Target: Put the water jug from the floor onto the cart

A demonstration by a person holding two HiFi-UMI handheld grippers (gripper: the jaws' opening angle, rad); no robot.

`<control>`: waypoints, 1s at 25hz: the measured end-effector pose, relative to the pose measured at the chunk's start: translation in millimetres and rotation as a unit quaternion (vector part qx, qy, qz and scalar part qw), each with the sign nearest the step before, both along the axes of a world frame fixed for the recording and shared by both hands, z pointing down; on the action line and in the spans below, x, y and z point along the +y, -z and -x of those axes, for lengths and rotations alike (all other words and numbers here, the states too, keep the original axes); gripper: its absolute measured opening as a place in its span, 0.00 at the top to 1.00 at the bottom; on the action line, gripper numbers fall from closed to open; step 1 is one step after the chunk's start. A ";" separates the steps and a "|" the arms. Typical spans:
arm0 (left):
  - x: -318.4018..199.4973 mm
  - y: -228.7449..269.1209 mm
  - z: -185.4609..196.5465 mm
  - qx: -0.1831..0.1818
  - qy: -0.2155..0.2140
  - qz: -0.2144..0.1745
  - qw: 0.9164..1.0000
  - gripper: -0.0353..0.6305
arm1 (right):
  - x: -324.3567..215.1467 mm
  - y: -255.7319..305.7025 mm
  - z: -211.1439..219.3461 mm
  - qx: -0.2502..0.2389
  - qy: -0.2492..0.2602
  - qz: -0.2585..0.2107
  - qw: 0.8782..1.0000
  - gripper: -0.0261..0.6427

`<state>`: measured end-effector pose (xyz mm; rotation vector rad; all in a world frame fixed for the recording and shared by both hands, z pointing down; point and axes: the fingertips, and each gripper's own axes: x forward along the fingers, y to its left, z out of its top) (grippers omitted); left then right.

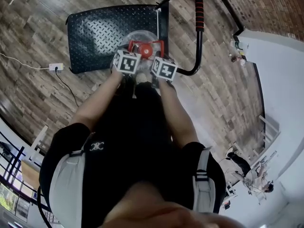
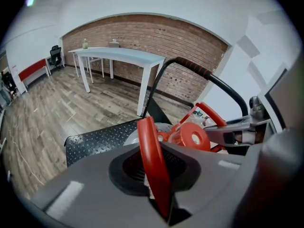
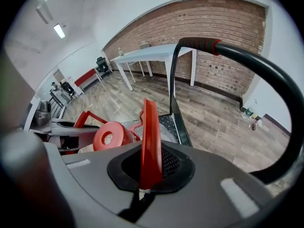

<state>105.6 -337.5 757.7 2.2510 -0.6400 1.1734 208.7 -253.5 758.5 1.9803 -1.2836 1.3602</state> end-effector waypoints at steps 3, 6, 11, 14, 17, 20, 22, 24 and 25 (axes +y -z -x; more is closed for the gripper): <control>3.0 -12.8 -3.8 -0.015 -0.005 0.010 1.000 0.89 | 0.7 -8.8 -6.9 0.001 0.001 0.011 1.000 0.94; 6.6 -24.9 -7.0 -0.027 -0.006 0.020 0.999 0.88 | 2.4 -22.7 -10.9 -0.004 0.010 0.026 1.000 0.94; 11.6 -44.8 -13.7 -0.035 0.003 0.037 0.999 0.87 | 3.4 -45.3 -21.5 0.010 0.040 0.047 0.998 0.94; 14.1 -54.1 -14.2 -0.038 0.015 0.045 0.998 0.86 | -0.7 -55.5 -22.7 0.013 0.058 0.048 0.997 0.94; 18.1 -59.2 -16.9 -0.042 0.023 0.052 0.998 0.86 | -0.7 -60.4 -26.6 0.009 0.069 0.050 0.996 0.94; 17.5 -65.5 -11.3 -0.051 0.030 0.055 0.997 0.86 | -1.3 -64.2 -25.9 0.008 0.074 0.051 0.996 0.94; 15.6 -69.1 -5.1 -0.053 0.037 0.057 0.996 0.86 | -3.1 -63.7 -24.7 0.010 0.076 0.048 0.996 0.94; 15.8 -70.2 -2.9 -0.049 0.042 0.063 0.996 0.86 | -5.6 -60.4 -22.6 0.010 0.079 0.045 0.996 0.94; 16.2 -70.0 -2.7 -0.047 0.044 0.064 0.996 0.86 | -6.6 -58.8 -20.6 0.009 0.082 0.044 0.996 0.94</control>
